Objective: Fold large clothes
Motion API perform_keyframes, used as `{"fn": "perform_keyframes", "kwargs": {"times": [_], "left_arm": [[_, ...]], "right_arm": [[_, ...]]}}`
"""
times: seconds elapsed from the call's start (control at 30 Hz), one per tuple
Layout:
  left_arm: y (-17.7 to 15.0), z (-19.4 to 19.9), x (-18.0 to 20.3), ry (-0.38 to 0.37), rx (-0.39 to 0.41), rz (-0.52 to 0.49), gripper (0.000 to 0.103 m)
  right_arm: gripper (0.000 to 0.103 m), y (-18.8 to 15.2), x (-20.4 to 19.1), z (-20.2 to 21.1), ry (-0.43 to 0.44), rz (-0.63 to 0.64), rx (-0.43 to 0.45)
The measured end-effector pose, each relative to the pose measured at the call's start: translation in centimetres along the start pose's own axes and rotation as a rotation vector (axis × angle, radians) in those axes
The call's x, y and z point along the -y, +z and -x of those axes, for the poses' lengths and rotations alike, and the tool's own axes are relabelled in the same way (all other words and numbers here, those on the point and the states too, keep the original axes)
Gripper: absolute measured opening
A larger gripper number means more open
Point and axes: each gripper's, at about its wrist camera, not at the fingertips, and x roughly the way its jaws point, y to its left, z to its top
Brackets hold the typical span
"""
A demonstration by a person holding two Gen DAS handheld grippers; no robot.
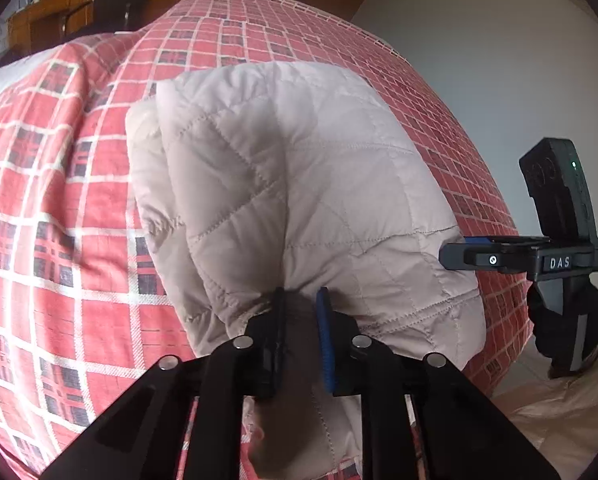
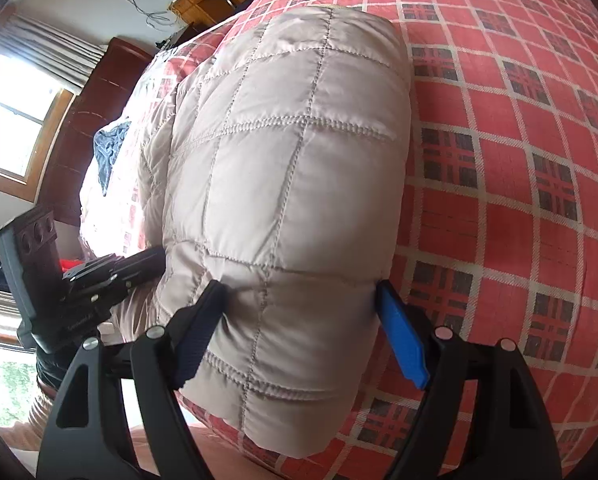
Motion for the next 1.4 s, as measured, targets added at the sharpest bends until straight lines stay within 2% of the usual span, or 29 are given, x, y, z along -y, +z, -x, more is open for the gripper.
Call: {"fn": "perform_keyframes", "kwargs": {"times": [0.1, 0.13, 0.2, 0.23, 0.3, 0.37, 0.43, 0.47, 0.5, 0.57, 0.73, 0.8, 0.97, 1.1, 1.17, 1.2, 1.23, 1.27, 1.33, 1.4], "left_arm": [[0.5, 0.6, -0.6, -0.049, -0.002, 0.057, 0.017], [0.7, 1.1, -0.5, -0.057, 0.003, 0.062, 0.022], [1.3, 2.9, -0.6, -0.071, 0.040, 0.081, 0.051], [1.6, 4.0, -0.9, -0.049, 0.072, 0.092, 0.069], [2.0, 5.1, -1.7, -0.036, 0.105, 0.101, 0.071], [2.2, 5.1, -2.9, -0.029, 0.088, 0.130, 0.074], [2.3, 4.2, -4.4, -0.029, 0.066, 0.167, 0.074], [2.3, 3.6, -5.2, -0.052, 0.055, 0.189, 0.074], [2.3, 2.9, -6.1, -0.092, 0.042, 0.222, 0.074], [2.0, 1.6, -7.5, -0.222, 0.026, 0.287, 0.074], [1.8, -1.4, -9.3, -0.337, -0.035, 0.340, 0.074], [1.8, -2.7, -9.5, -0.433, -0.061, 0.350, 0.074], [2.6, -4.3, -8.9, -0.489, -0.075, 0.313, 0.086], [3.0, -5.1, -7.5, -0.499, -0.100, 0.260, 0.088], [3.0, -5.2, -6.9, -0.488, -0.098, 0.237, 0.087], [2.9, -5.2, -6.7, -0.484, -0.090, 0.235, 0.085], [2.7, -5.1, -6.6, -0.476, -0.082, 0.234, 0.076], [2.6, -5.0, -6.5, -0.468, -0.074, 0.228, 0.066], [2.1, -4.4, -6.0, -0.496, -0.051, 0.201, 0.053], [1.9, -3.9, -5.3, -0.543, -0.032, 0.198, 0.048]], "right_arm": [[0.077, -0.1, 0.4, 0.4, 0.018, -0.007, 0.003], [0.077, -0.2, 0.7, 0.7, 0.031, -0.014, 0.011], [0.077, -0.1, 1.2, 1.6, 0.052, -0.026, 0.035], [0.077, 0.0, 1.8, 2.2, 0.066, -0.037, 0.052], [0.077, 0.3, 2.7, 3.0, 0.101, -0.053, 0.074], [0.077, 0.4, 3.5, 3.2, 0.135, -0.071, 0.085], [0.078, 0.7, 4.4, 3.1, 0.197, -0.090, 0.086], [0.078, 0.8, 4.9, 3.0, 0.217, -0.097, 0.083], [0.079, 0.9, 5.3, 2.7, 0.243, -0.106, 0.077], [0.079, 1.1, 6.1, 1.9, 0.295, -0.127, 0.057], [0.084, 1.6, 7.1, -0.3, 0.355, -0.140, 0.010], [0.087, 1.7, 7.4, -1.1, 0.361, -0.141, -0.002], [0.093, 1.3, 8.5, -3.3, 0.447, -0.185, -0.036], [0.095, 1.4, 8.8, -4.8, 0.501, -0.206, -0.056], [0.093, 1.5, 8.6, -4.8, 0.493, -0.191, -0.054], [0.088, 1.6, 8.4, -4.7, 0.485, -0.182, -0.050], [0.078, 1.5, 8.4, -4.4, 0.477, -0.174, -0.044], [0.073, 1.4, 8.3, -4.0, 0.473, -0.167, -0.035], [0.059, 1.0, 8.5, -3.0, 0.480, -0.156, -0.018], [0.054, 0.7, 8.5, -1.2, 0.483, -0.132, 0.012]]}}
